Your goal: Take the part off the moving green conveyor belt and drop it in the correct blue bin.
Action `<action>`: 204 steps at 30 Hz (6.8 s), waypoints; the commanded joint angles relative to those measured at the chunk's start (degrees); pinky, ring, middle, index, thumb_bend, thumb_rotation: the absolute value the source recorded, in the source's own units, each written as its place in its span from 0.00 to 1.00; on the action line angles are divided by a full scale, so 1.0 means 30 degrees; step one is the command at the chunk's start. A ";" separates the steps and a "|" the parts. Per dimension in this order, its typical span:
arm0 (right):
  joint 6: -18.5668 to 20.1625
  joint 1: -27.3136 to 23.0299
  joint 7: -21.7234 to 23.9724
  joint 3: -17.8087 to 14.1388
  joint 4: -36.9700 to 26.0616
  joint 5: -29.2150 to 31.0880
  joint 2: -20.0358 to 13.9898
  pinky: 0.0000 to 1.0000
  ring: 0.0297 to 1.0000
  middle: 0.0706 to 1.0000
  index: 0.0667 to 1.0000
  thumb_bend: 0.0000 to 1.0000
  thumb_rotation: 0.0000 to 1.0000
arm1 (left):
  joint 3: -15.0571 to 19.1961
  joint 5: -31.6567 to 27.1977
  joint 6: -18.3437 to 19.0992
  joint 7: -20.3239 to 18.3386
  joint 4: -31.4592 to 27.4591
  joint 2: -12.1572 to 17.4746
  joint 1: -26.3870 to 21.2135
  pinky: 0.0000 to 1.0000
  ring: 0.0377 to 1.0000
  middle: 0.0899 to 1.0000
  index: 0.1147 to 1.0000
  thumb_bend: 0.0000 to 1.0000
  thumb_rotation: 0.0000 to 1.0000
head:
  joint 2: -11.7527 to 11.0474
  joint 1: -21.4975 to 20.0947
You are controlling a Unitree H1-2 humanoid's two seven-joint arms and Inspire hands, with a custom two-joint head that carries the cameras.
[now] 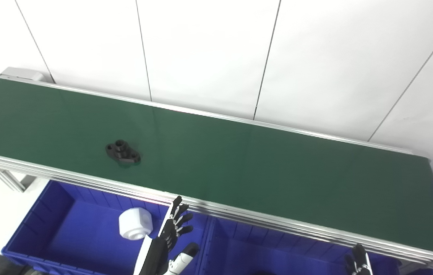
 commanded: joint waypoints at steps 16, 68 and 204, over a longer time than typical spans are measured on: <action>-0.1301 -0.0414 0.0194 -0.0815 -0.0038 -0.0583 0.0126 1.00 0.98 1.00 1.00 0.74 1.00 | -0.0548 0.0337 -0.1032 0.0903 0.0437 -0.0138 -0.0548 0.82 0.90 0.95 0.99 0.72 0.77 | -0.0272 0.0038; 0.7866 -1.1354 -0.1958 0.4154 -0.3401 -1.7181 0.0400 0.75 0.79 0.79 0.80 0.98 0.36 | -0.1027 -0.0700 -0.0799 0.0710 0.1185 0.0310 -0.1774 0.94 0.94 0.99 1.00 0.67 0.84 | 0.0743 -0.2168; 0.3616 -1.5520 -2.0175 1.1680 0.7673 -2.1650 -0.1186 0.23 0.23 0.27 0.45 0.51 0.13 | -0.1081 -0.1722 -0.0175 -0.0151 -0.0978 0.1000 -0.0656 0.92 0.89 0.85 1.00 0.64 0.88 | 0.3074 -0.4774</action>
